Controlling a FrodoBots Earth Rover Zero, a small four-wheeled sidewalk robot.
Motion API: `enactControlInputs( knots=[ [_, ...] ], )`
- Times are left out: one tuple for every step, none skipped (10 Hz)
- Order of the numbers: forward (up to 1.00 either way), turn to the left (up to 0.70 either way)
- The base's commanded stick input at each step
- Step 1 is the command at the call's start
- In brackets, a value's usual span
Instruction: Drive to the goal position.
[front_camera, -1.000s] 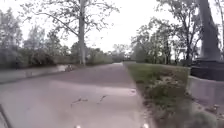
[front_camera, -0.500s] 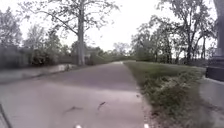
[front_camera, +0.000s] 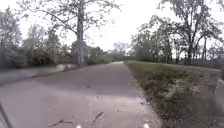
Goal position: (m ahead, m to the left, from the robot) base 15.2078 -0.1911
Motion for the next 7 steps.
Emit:
enactControlInputs(
  knots=[
    [0.70, 0.00],
    [0.70, 0.00],
    [0.70, 0.00],
    [0.70, 0.00],
    [0.70, 0.00],
    [0.70, 0.00],
    [0.70, 0.00]
  ],
)
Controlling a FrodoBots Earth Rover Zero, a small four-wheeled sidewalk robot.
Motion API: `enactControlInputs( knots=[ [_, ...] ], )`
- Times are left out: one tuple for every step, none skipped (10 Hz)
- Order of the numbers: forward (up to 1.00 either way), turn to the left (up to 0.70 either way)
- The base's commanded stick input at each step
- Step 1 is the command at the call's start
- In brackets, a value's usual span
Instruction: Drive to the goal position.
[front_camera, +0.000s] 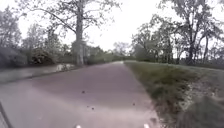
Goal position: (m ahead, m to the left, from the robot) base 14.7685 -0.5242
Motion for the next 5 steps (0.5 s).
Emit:
enactControlInputs(
  knots=[
    [0.70, -0.12],
    [0.70, -0.35],
    [0.70, -0.23],
    [0.70, 0.00],
    [0.70, 0.00]
  ],
)
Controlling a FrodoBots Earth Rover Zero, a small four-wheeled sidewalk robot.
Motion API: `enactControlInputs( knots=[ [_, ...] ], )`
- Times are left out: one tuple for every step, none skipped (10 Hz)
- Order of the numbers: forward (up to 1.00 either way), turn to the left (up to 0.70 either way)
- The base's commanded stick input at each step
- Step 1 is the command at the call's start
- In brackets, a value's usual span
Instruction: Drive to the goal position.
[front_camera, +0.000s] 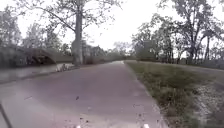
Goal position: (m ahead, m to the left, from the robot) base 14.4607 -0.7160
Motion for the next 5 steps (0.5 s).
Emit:
enactControlInputs(
  knots=[
    [0.70, 0.00],
    [0.70, 0.00],
    [0.70, 0.00],
    [0.70, 0.00],
    [0.70, 0.00]
  ],
)
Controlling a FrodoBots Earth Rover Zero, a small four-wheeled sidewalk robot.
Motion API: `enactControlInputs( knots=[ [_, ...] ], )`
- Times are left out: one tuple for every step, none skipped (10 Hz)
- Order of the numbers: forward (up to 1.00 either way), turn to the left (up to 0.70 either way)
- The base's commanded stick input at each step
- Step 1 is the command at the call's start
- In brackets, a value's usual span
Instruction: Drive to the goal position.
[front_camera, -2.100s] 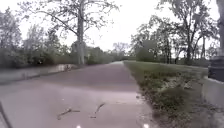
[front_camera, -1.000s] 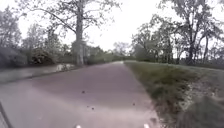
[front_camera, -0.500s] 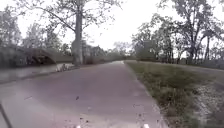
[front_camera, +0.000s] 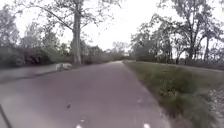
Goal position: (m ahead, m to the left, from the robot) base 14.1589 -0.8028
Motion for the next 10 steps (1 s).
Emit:
enactControlInputs(
  knots=[
    [0.70, -0.04],
    [0.70, -0.15],
    [0.70, -0.29],
    [0.70, -0.10],
    [0.70, 0.00],
    [0.70, 0.00],
    [0.70, 0.00],
    [0.71, 0.00],
    [0.85, 0.00],
    [0.93, 0.00]
  ],
)
